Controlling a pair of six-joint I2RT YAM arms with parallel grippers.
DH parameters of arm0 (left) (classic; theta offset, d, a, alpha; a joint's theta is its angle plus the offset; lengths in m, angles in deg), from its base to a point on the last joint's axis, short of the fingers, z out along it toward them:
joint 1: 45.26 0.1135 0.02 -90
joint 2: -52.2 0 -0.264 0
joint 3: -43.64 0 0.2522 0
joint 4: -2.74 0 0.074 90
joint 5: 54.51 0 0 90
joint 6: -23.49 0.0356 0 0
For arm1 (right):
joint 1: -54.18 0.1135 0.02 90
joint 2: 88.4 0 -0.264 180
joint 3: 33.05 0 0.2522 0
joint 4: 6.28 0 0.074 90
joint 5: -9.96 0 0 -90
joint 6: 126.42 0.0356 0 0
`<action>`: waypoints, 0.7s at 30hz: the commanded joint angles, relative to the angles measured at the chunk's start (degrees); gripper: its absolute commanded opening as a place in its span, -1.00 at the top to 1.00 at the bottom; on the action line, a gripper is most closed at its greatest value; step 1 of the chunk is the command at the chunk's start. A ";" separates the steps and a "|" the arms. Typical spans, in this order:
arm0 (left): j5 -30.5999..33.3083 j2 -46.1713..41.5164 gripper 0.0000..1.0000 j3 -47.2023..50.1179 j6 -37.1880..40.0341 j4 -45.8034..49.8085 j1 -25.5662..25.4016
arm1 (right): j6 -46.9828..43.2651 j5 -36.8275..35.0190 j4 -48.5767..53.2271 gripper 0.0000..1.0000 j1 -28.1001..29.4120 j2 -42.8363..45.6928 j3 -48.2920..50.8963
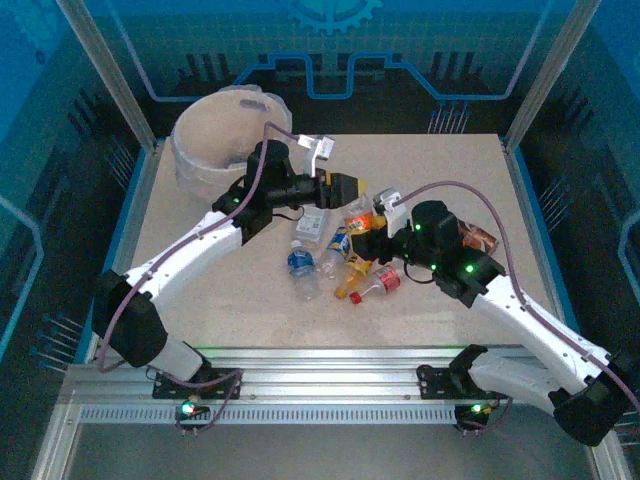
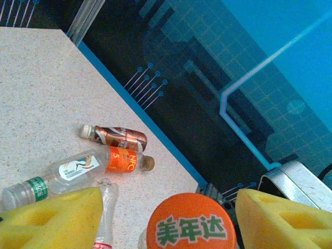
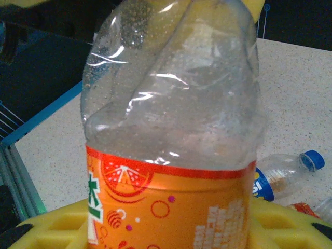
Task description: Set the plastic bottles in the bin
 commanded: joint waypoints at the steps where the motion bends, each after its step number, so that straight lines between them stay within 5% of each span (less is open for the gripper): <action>1: -1.94 -0.25 -0.20 -1.99 -0.44 -2.20 -0.47 | -1.39 -1.17 -2.07 0.18 0.97 -0.22 -2.27; 10: -1.53 -1.08 0.70 -1.34 0.21 -2.47 -0.61 | -1.10 -1.22 -2.50 0.08 1.06 -1.33 -2.77; 17: 3.87 -3.93 0.90 -3.44 7.86 1.73 -0.33 | -0.20 -1.74 0.52 -1.00 1.14 -0.82 -3.82; 21: 11.48 -6.42 0.95 -6.72 15.31 7.41 0.62 | 0.67 -2.07 2.33 -0.99 1.15 0.42 -4.20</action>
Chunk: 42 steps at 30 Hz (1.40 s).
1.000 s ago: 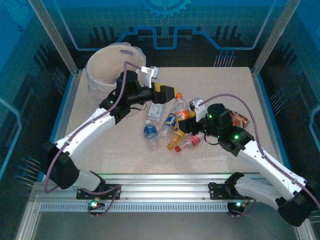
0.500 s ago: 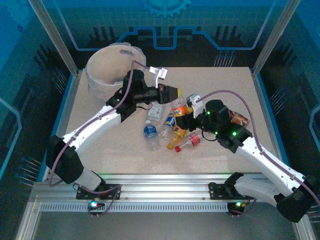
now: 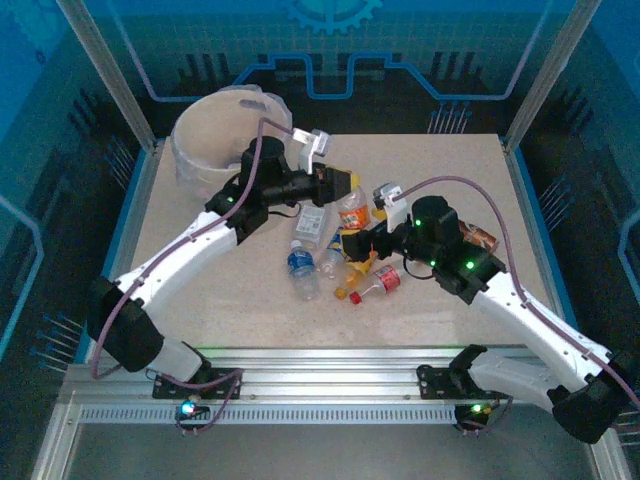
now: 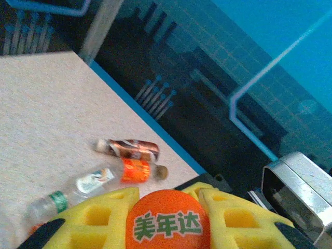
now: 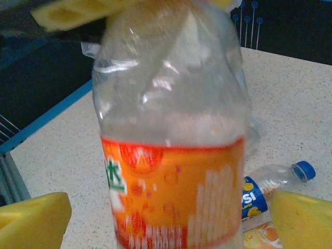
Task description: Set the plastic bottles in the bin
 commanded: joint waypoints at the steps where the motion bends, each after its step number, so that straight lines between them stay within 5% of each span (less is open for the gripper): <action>1: 8.12 -4.56 0.97 -4.92 8.81 4.63 1.16 | 1.11 -0.76 2.25 -0.99 1.01 1.61 -1.90; 13: 9.62 -4.43 1.00 -15.83 8.70 8.98 16.53 | 2.45 -14.82 22.02 -0.99 -0.76 -6.22 -17.27; 20: 8.58 0.84 1.00 -23.54 9.55 12.44 21.42 | 2.81 -9.37 24.87 -0.99 -8.15 -19.37 -29.81; 30: 8.68 3.23 1.00 -27.31 14.31 14.83 24.26 | 2.88 -8.12 29.21 -1.00 -8.17 -42.56 -55.28; 42: 11.38 7.75 1.00 -29.83 20.51 19.08 25.26 | 10.06 -14.89 22.74 -0.99 -6.98 -41.97 -48.20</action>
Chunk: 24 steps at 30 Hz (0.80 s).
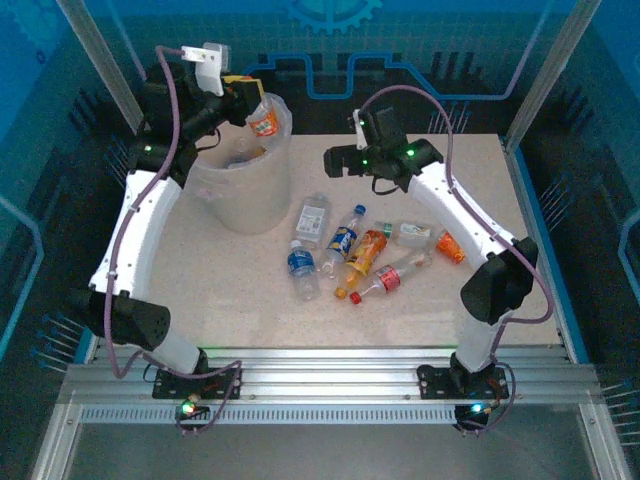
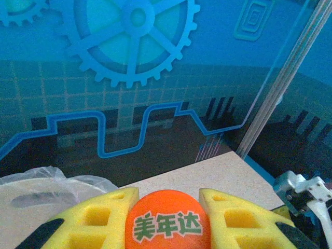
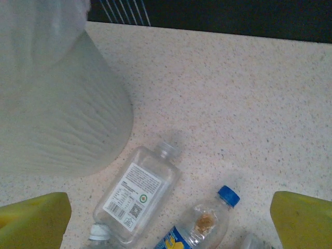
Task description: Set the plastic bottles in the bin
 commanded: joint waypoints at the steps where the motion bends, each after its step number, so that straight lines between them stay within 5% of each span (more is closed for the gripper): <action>1: 2.69 2.79 1.00 -3.85 3.78 3.80 0.85 | 3.42 -2.03 -3.99 -0.99 0.36 3.63 3.97; 16: 12.65 14.15 1.00 -18.59 16.19 13.24 2.87 | 4.48 -5.77 -10.39 -1.00 2.87 12.85 16.72; 24: 18.12 17.38 1.00 -20.57 21.71 20.57 8.07 | 6.31 -9.13 -9.79 -1.00 2.97 14.69 18.55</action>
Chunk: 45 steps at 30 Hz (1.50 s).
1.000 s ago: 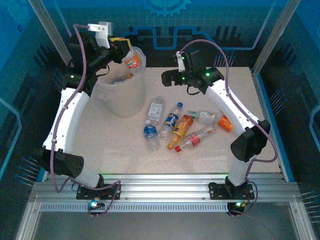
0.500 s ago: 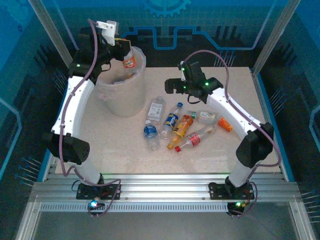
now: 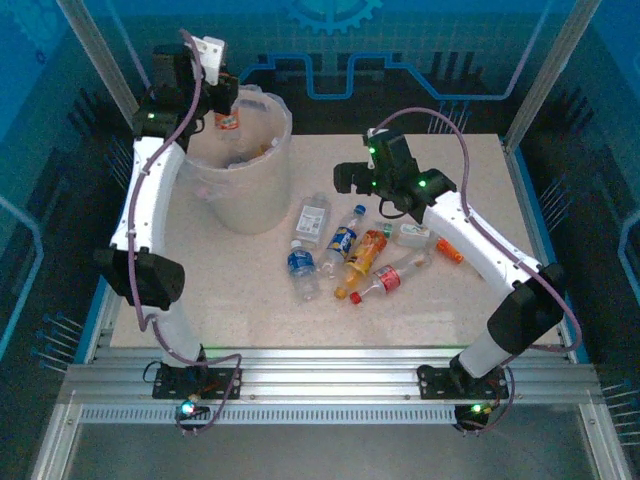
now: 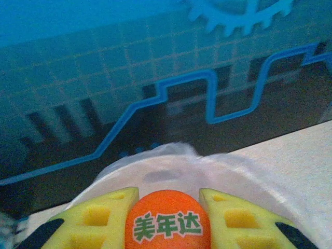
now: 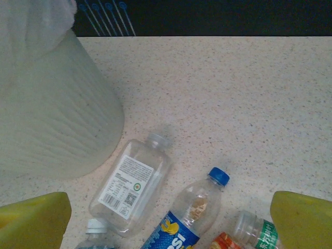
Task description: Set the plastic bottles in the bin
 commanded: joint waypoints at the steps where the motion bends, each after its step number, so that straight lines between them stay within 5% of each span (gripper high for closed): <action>1: 3.35 1.86 1.00 -1.66 4.12 4.86 3.32 | 1.86 -2.53 -0.89 -0.99 0.65 1.92 0.79; 18: -0.07 10.55 0.85 -1.75 5.18 12.18 5.13 | 5.94 -4.37 2.31 -0.99 0.66 0.29 1.34; 21: -1.47 11.33 0.61 -1.89 4.13 12.34 5.03 | 6.69 -5.40 4.00 -0.99 0.66 -0.25 1.34; 26: -4.00 11.30 -0.11 -3.99 2.58 13.32 4.46 | 9.44 -8.02 7.90 -0.99 0.66 -0.64 1.82; 37: -3.35 3.52 -0.92 -5.14 -1.70 16.78 3.01 | 14.62 -9.17 10.40 -1.00 0.64 3.79 8.91; 45: -3.65 -16.11 -0.98 15.62 -10.21 3.97 0.66 | 20.61 -8.80 11.75 -1.00 0.65 11.71 18.76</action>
